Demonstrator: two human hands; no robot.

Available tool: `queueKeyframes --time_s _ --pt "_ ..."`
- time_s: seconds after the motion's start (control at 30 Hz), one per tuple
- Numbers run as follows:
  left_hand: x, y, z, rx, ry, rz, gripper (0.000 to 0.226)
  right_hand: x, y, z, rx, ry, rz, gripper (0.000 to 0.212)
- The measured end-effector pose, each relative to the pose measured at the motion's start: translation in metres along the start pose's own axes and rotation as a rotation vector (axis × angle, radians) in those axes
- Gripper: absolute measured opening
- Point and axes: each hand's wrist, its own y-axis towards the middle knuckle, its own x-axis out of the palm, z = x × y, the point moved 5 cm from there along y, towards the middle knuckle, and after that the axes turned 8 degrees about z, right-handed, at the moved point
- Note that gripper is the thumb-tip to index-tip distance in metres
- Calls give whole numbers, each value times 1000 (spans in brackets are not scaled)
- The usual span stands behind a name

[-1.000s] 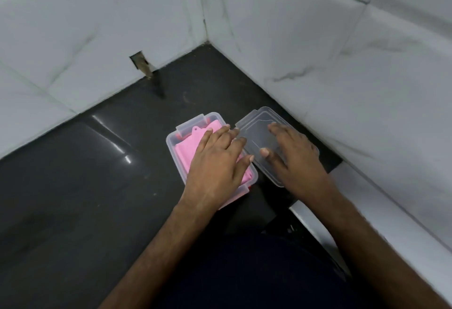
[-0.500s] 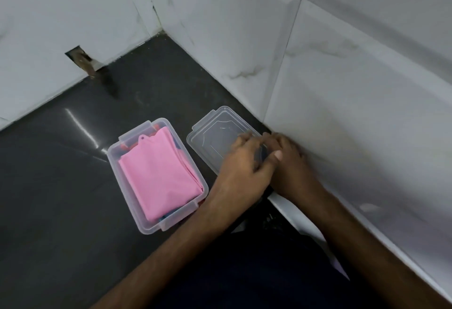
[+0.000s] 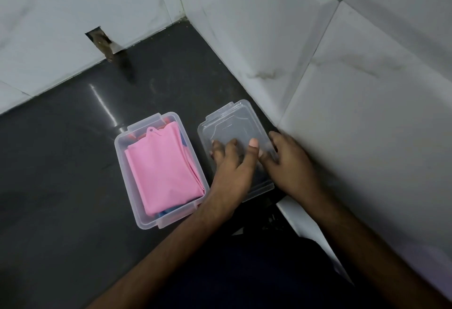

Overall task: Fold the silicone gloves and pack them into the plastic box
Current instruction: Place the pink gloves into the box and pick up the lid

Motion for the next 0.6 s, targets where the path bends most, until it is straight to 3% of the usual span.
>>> queueKeyframes --time_s 0.1,0.27,0.43,0.6 --pt "-4 -4 7 76 -89 25 67 -8 -6 -17 -28 239 33 36" --pt "-9 -19 21 74 -372 -96 95 -17 -19 -53 -58 387 5 30" --pt "-43 -46 46 140 -633 -72 60 -21 -50 -100 -291 235 102 42" --pt "-94 -52 38 34 -828 131 40 -2 -75 -133 -472 174 -78 55"
